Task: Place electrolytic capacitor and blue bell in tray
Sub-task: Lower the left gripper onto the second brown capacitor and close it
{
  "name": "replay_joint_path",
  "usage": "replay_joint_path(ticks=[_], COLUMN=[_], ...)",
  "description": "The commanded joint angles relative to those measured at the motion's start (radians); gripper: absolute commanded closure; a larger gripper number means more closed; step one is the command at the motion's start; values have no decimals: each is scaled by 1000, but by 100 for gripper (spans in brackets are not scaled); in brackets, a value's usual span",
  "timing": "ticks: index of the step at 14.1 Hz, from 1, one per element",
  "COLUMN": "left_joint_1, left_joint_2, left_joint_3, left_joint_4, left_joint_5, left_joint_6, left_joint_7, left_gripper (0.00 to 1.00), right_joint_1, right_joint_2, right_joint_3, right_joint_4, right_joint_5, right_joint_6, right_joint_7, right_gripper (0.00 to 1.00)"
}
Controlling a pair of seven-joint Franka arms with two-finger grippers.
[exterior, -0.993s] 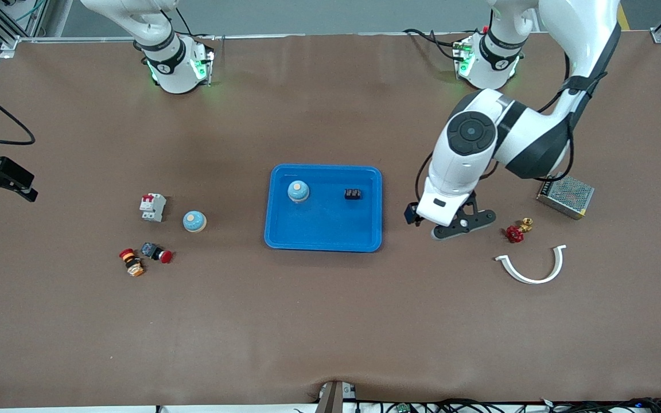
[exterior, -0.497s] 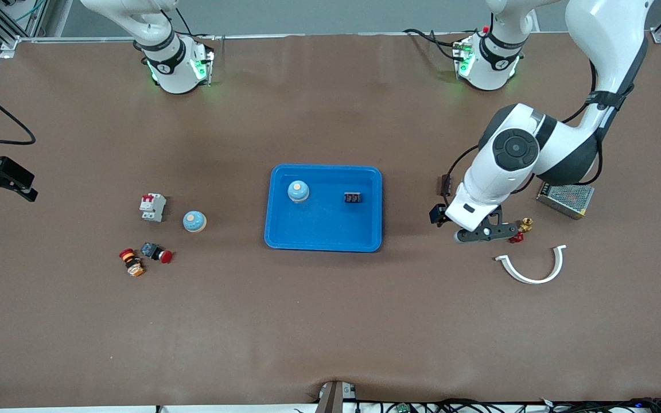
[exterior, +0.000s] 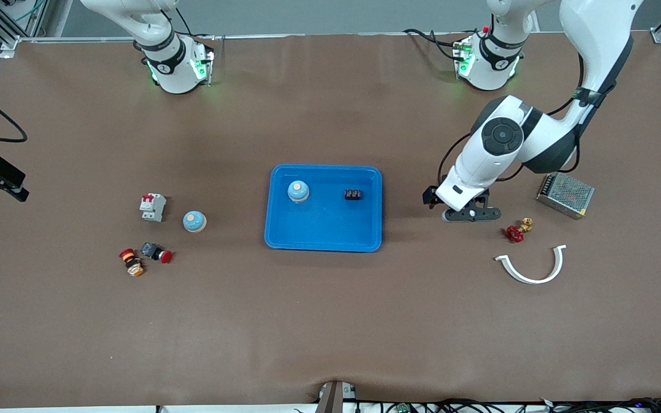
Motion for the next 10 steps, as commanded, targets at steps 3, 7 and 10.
replay_joint_path(ticks=[3,7,10], left_joint_1=[44,74,101], left_joint_2=[-58,-64,-64], left_joint_3=[-28,-27,-27], left_joint_4=[-111,-175,-232], left_joint_5=[-4,35,94], left_joint_6=[89,163,225], left_joint_7=[24,33,33], left_gripper=[0,0,0], right_joint_1=[-5,-3,1], right_joint_2=[9,9,11], right_joint_3=[2,2,2], right_joint_4=[23,25,26], right_joint_5=[-3,-1,-4], right_joint_6=[-17,-17,-15], right_joint_7=[4,4,5], right_gripper=[0,0,0])
